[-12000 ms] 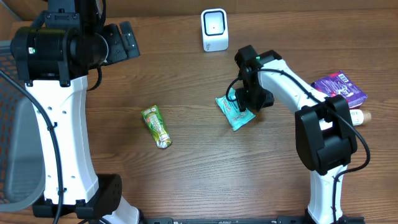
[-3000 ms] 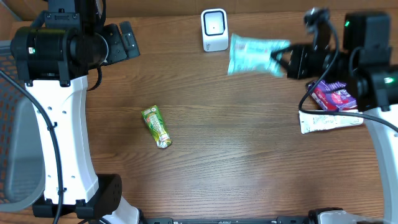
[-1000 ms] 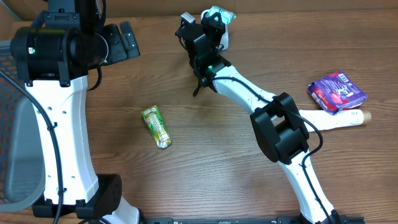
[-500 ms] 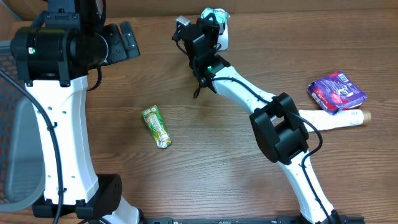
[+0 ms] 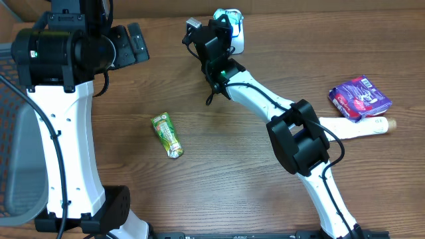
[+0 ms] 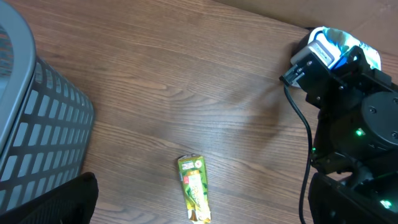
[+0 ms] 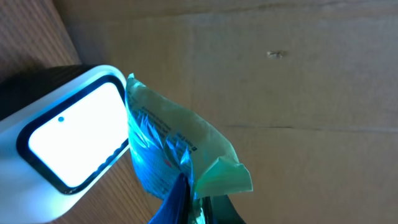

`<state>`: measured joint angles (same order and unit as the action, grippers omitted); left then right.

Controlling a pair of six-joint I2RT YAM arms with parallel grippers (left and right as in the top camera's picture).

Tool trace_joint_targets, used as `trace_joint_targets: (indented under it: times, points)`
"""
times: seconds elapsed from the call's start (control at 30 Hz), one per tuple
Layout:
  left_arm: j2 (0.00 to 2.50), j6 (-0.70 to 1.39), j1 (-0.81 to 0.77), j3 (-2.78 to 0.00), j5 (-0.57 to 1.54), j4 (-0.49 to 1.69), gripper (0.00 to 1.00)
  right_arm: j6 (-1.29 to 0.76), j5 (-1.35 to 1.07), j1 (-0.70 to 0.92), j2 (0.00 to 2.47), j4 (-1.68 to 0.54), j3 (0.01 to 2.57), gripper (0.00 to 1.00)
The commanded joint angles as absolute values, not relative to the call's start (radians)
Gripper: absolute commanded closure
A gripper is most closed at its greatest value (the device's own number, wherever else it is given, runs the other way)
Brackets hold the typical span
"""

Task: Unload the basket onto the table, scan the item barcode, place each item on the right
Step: 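Hold the packet up in front of the white scanner, then carry the packet to the table's right side and release it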

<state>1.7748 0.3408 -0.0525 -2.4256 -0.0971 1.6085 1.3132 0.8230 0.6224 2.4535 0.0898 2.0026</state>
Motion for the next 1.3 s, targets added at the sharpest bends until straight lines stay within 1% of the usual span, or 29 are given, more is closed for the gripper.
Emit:
trace_joint_targets:
  times: [0.0,0.07,0.1,0.17,0.27,0.4,0.43,0.47,0.53,0.67,0.73,0.87,0.93,0.97,1.03,1.1,1.27]
  points:
    - [1.773,0.352,-0.053,-2.424,-0.092,1.608,0.00,1.287,0.821,0.627,2.350,0.057,2.022,0.96]
    - [1.773,0.352,-0.053,-2.424,-0.092,1.608,0.01,1.229,0.797,0.628,2.328,-0.033,2.022,0.96]
    - [1.773,0.352,-0.053,-2.424,-0.092,1.608,0.00,1.184,0.760,0.628,2.304,-0.115,2.022,0.96]
    - [1.773,0.352,-0.053,-2.424,-0.092,1.608,0.00,1.092,0.643,0.625,2.240,-0.294,2.022,0.96]
    - [1.773,0.352,-0.053,-2.424,-0.092,1.608,0.00,0.975,0.505,0.616,2.116,-0.466,2.022,0.96]
    - [1.773,0.352,-0.053,-2.424,-0.092,1.608,0.00,0.855,0.438,0.615,1.966,-0.582,2.022,0.96]
    - [1.773,0.352,-0.053,-2.424,-0.092,1.608,0.00,0.773,0.405,0.619,1.900,-0.641,2.022,0.96]
    - [1.773,0.352,-0.053,-2.424,-0.092,1.608,0.00,0.723,0.381,0.620,1.870,-0.674,2.022,0.96]
    - [1.773,0.352,-0.053,-2.424,-0.092,1.608,0.00,0.560,0.302,0.619,1.804,-0.753,2.022,0.96]
    - [1.773,0.352,-0.053,-2.424,-0.092,1.608,0.01,0.172,0.164,0.569,1.691,-0.915,2.022,0.96]
    - [1.773,0.352,-0.053,-2.424,-0.092,1.608,0.01,-0.017,0.107,0.513,1.646,-1.008,2.022,0.96]
    - [1.773,0.352,-0.053,-2.424,-0.092,1.608,0.01,-0.361,0.095,0.359,1.614,-1.190,2.022,0.96]
    - [1.773,0.352,-0.053,-2.424,-0.092,1.608,0.00,-0.504,0.095,0.265,1.621,-1.292,2.014,0.96]
    - [1.773,0.352,-0.053,-2.424,-0.092,1.608,0.01,-0.542,0.096,0.224,1.626,-1.325,2.002,0.96]
    - [1.773,0.352,-0.053,-2.424,-0.092,1.608,0.01,-0.600,0.095,0.142,1.634,-1.354,1.950,0.96]
    - [1.773,0.352,-0.053,-2.424,-0.092,1.608,0.01,-0.627,0.095,0.086,1.635,-1.327,1.866,0.96]
    - [1.773,0.352,-0.053,-2.424,-0.092,1.608,0.01,-0.682,0.096,0.021,1.635,-1.144,1.588,0.96]
